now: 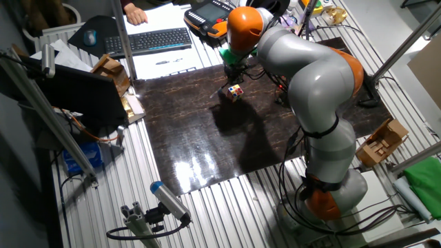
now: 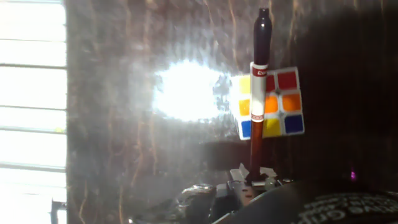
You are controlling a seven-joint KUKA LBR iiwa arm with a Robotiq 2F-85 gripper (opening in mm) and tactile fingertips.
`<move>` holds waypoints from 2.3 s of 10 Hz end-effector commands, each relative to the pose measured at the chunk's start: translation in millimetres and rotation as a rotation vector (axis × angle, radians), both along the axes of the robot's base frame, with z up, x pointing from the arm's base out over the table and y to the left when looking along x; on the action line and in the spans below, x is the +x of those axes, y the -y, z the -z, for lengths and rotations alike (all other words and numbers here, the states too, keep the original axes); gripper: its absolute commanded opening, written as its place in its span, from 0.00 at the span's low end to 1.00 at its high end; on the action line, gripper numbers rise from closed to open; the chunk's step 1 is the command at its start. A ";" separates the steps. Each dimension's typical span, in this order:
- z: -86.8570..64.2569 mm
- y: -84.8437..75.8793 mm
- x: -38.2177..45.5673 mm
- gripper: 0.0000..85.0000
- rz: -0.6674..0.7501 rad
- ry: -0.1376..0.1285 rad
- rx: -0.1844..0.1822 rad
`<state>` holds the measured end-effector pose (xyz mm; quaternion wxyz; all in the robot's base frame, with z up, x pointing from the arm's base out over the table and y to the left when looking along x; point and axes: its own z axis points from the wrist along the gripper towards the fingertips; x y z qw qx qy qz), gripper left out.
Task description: Place the brush on the pen rack
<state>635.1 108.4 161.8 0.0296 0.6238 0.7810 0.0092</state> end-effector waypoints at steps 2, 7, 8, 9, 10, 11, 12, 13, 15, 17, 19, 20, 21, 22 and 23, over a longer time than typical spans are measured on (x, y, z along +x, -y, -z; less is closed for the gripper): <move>-6.4 10.7 -2.9 0.01 0.010 -0.005 0.003; -8.4 17.4 -4.4 0.01 0.010 -0.003 -0.014; -8.4 17.4 -4.4 0.01 0.001 -0.008 0.003; -8.4 17.4 -4.4 0.01 -0.002 -0.011 0.007; -8.4 17.4 -4.4 0.01 -0.005 -0.007 0.002; -8.4 17.4 -4.4 0.01 -0.008 -0.002 -0.007; -8.4 17.4 -4.4 0.01 -0.015 -0.001 -0.018; -8.4 17.4 -4.4 0.01 -0.033 0.002 -0.024; -8.4 17.4 -4.4 0.01 -0.079 -0.001 -0.006; -8.4 17.4 -4.4 0.01 -0.118 0.012 -0.037; -10.2 18.4 -5.0 0.01 -0.126 0.021 -0.064; -13.5 21.0 -6.5 0.01 -0.109 0.024 -0.059; -16.9 24.0 -8.5 0.01 -0.095 0.024 -0.055; -22.2 28.9 -11.0 0.01 -0.081 0.025 -0.051; -26.8 34.8 -12.1 0.01 -0.069 0.021 -0.042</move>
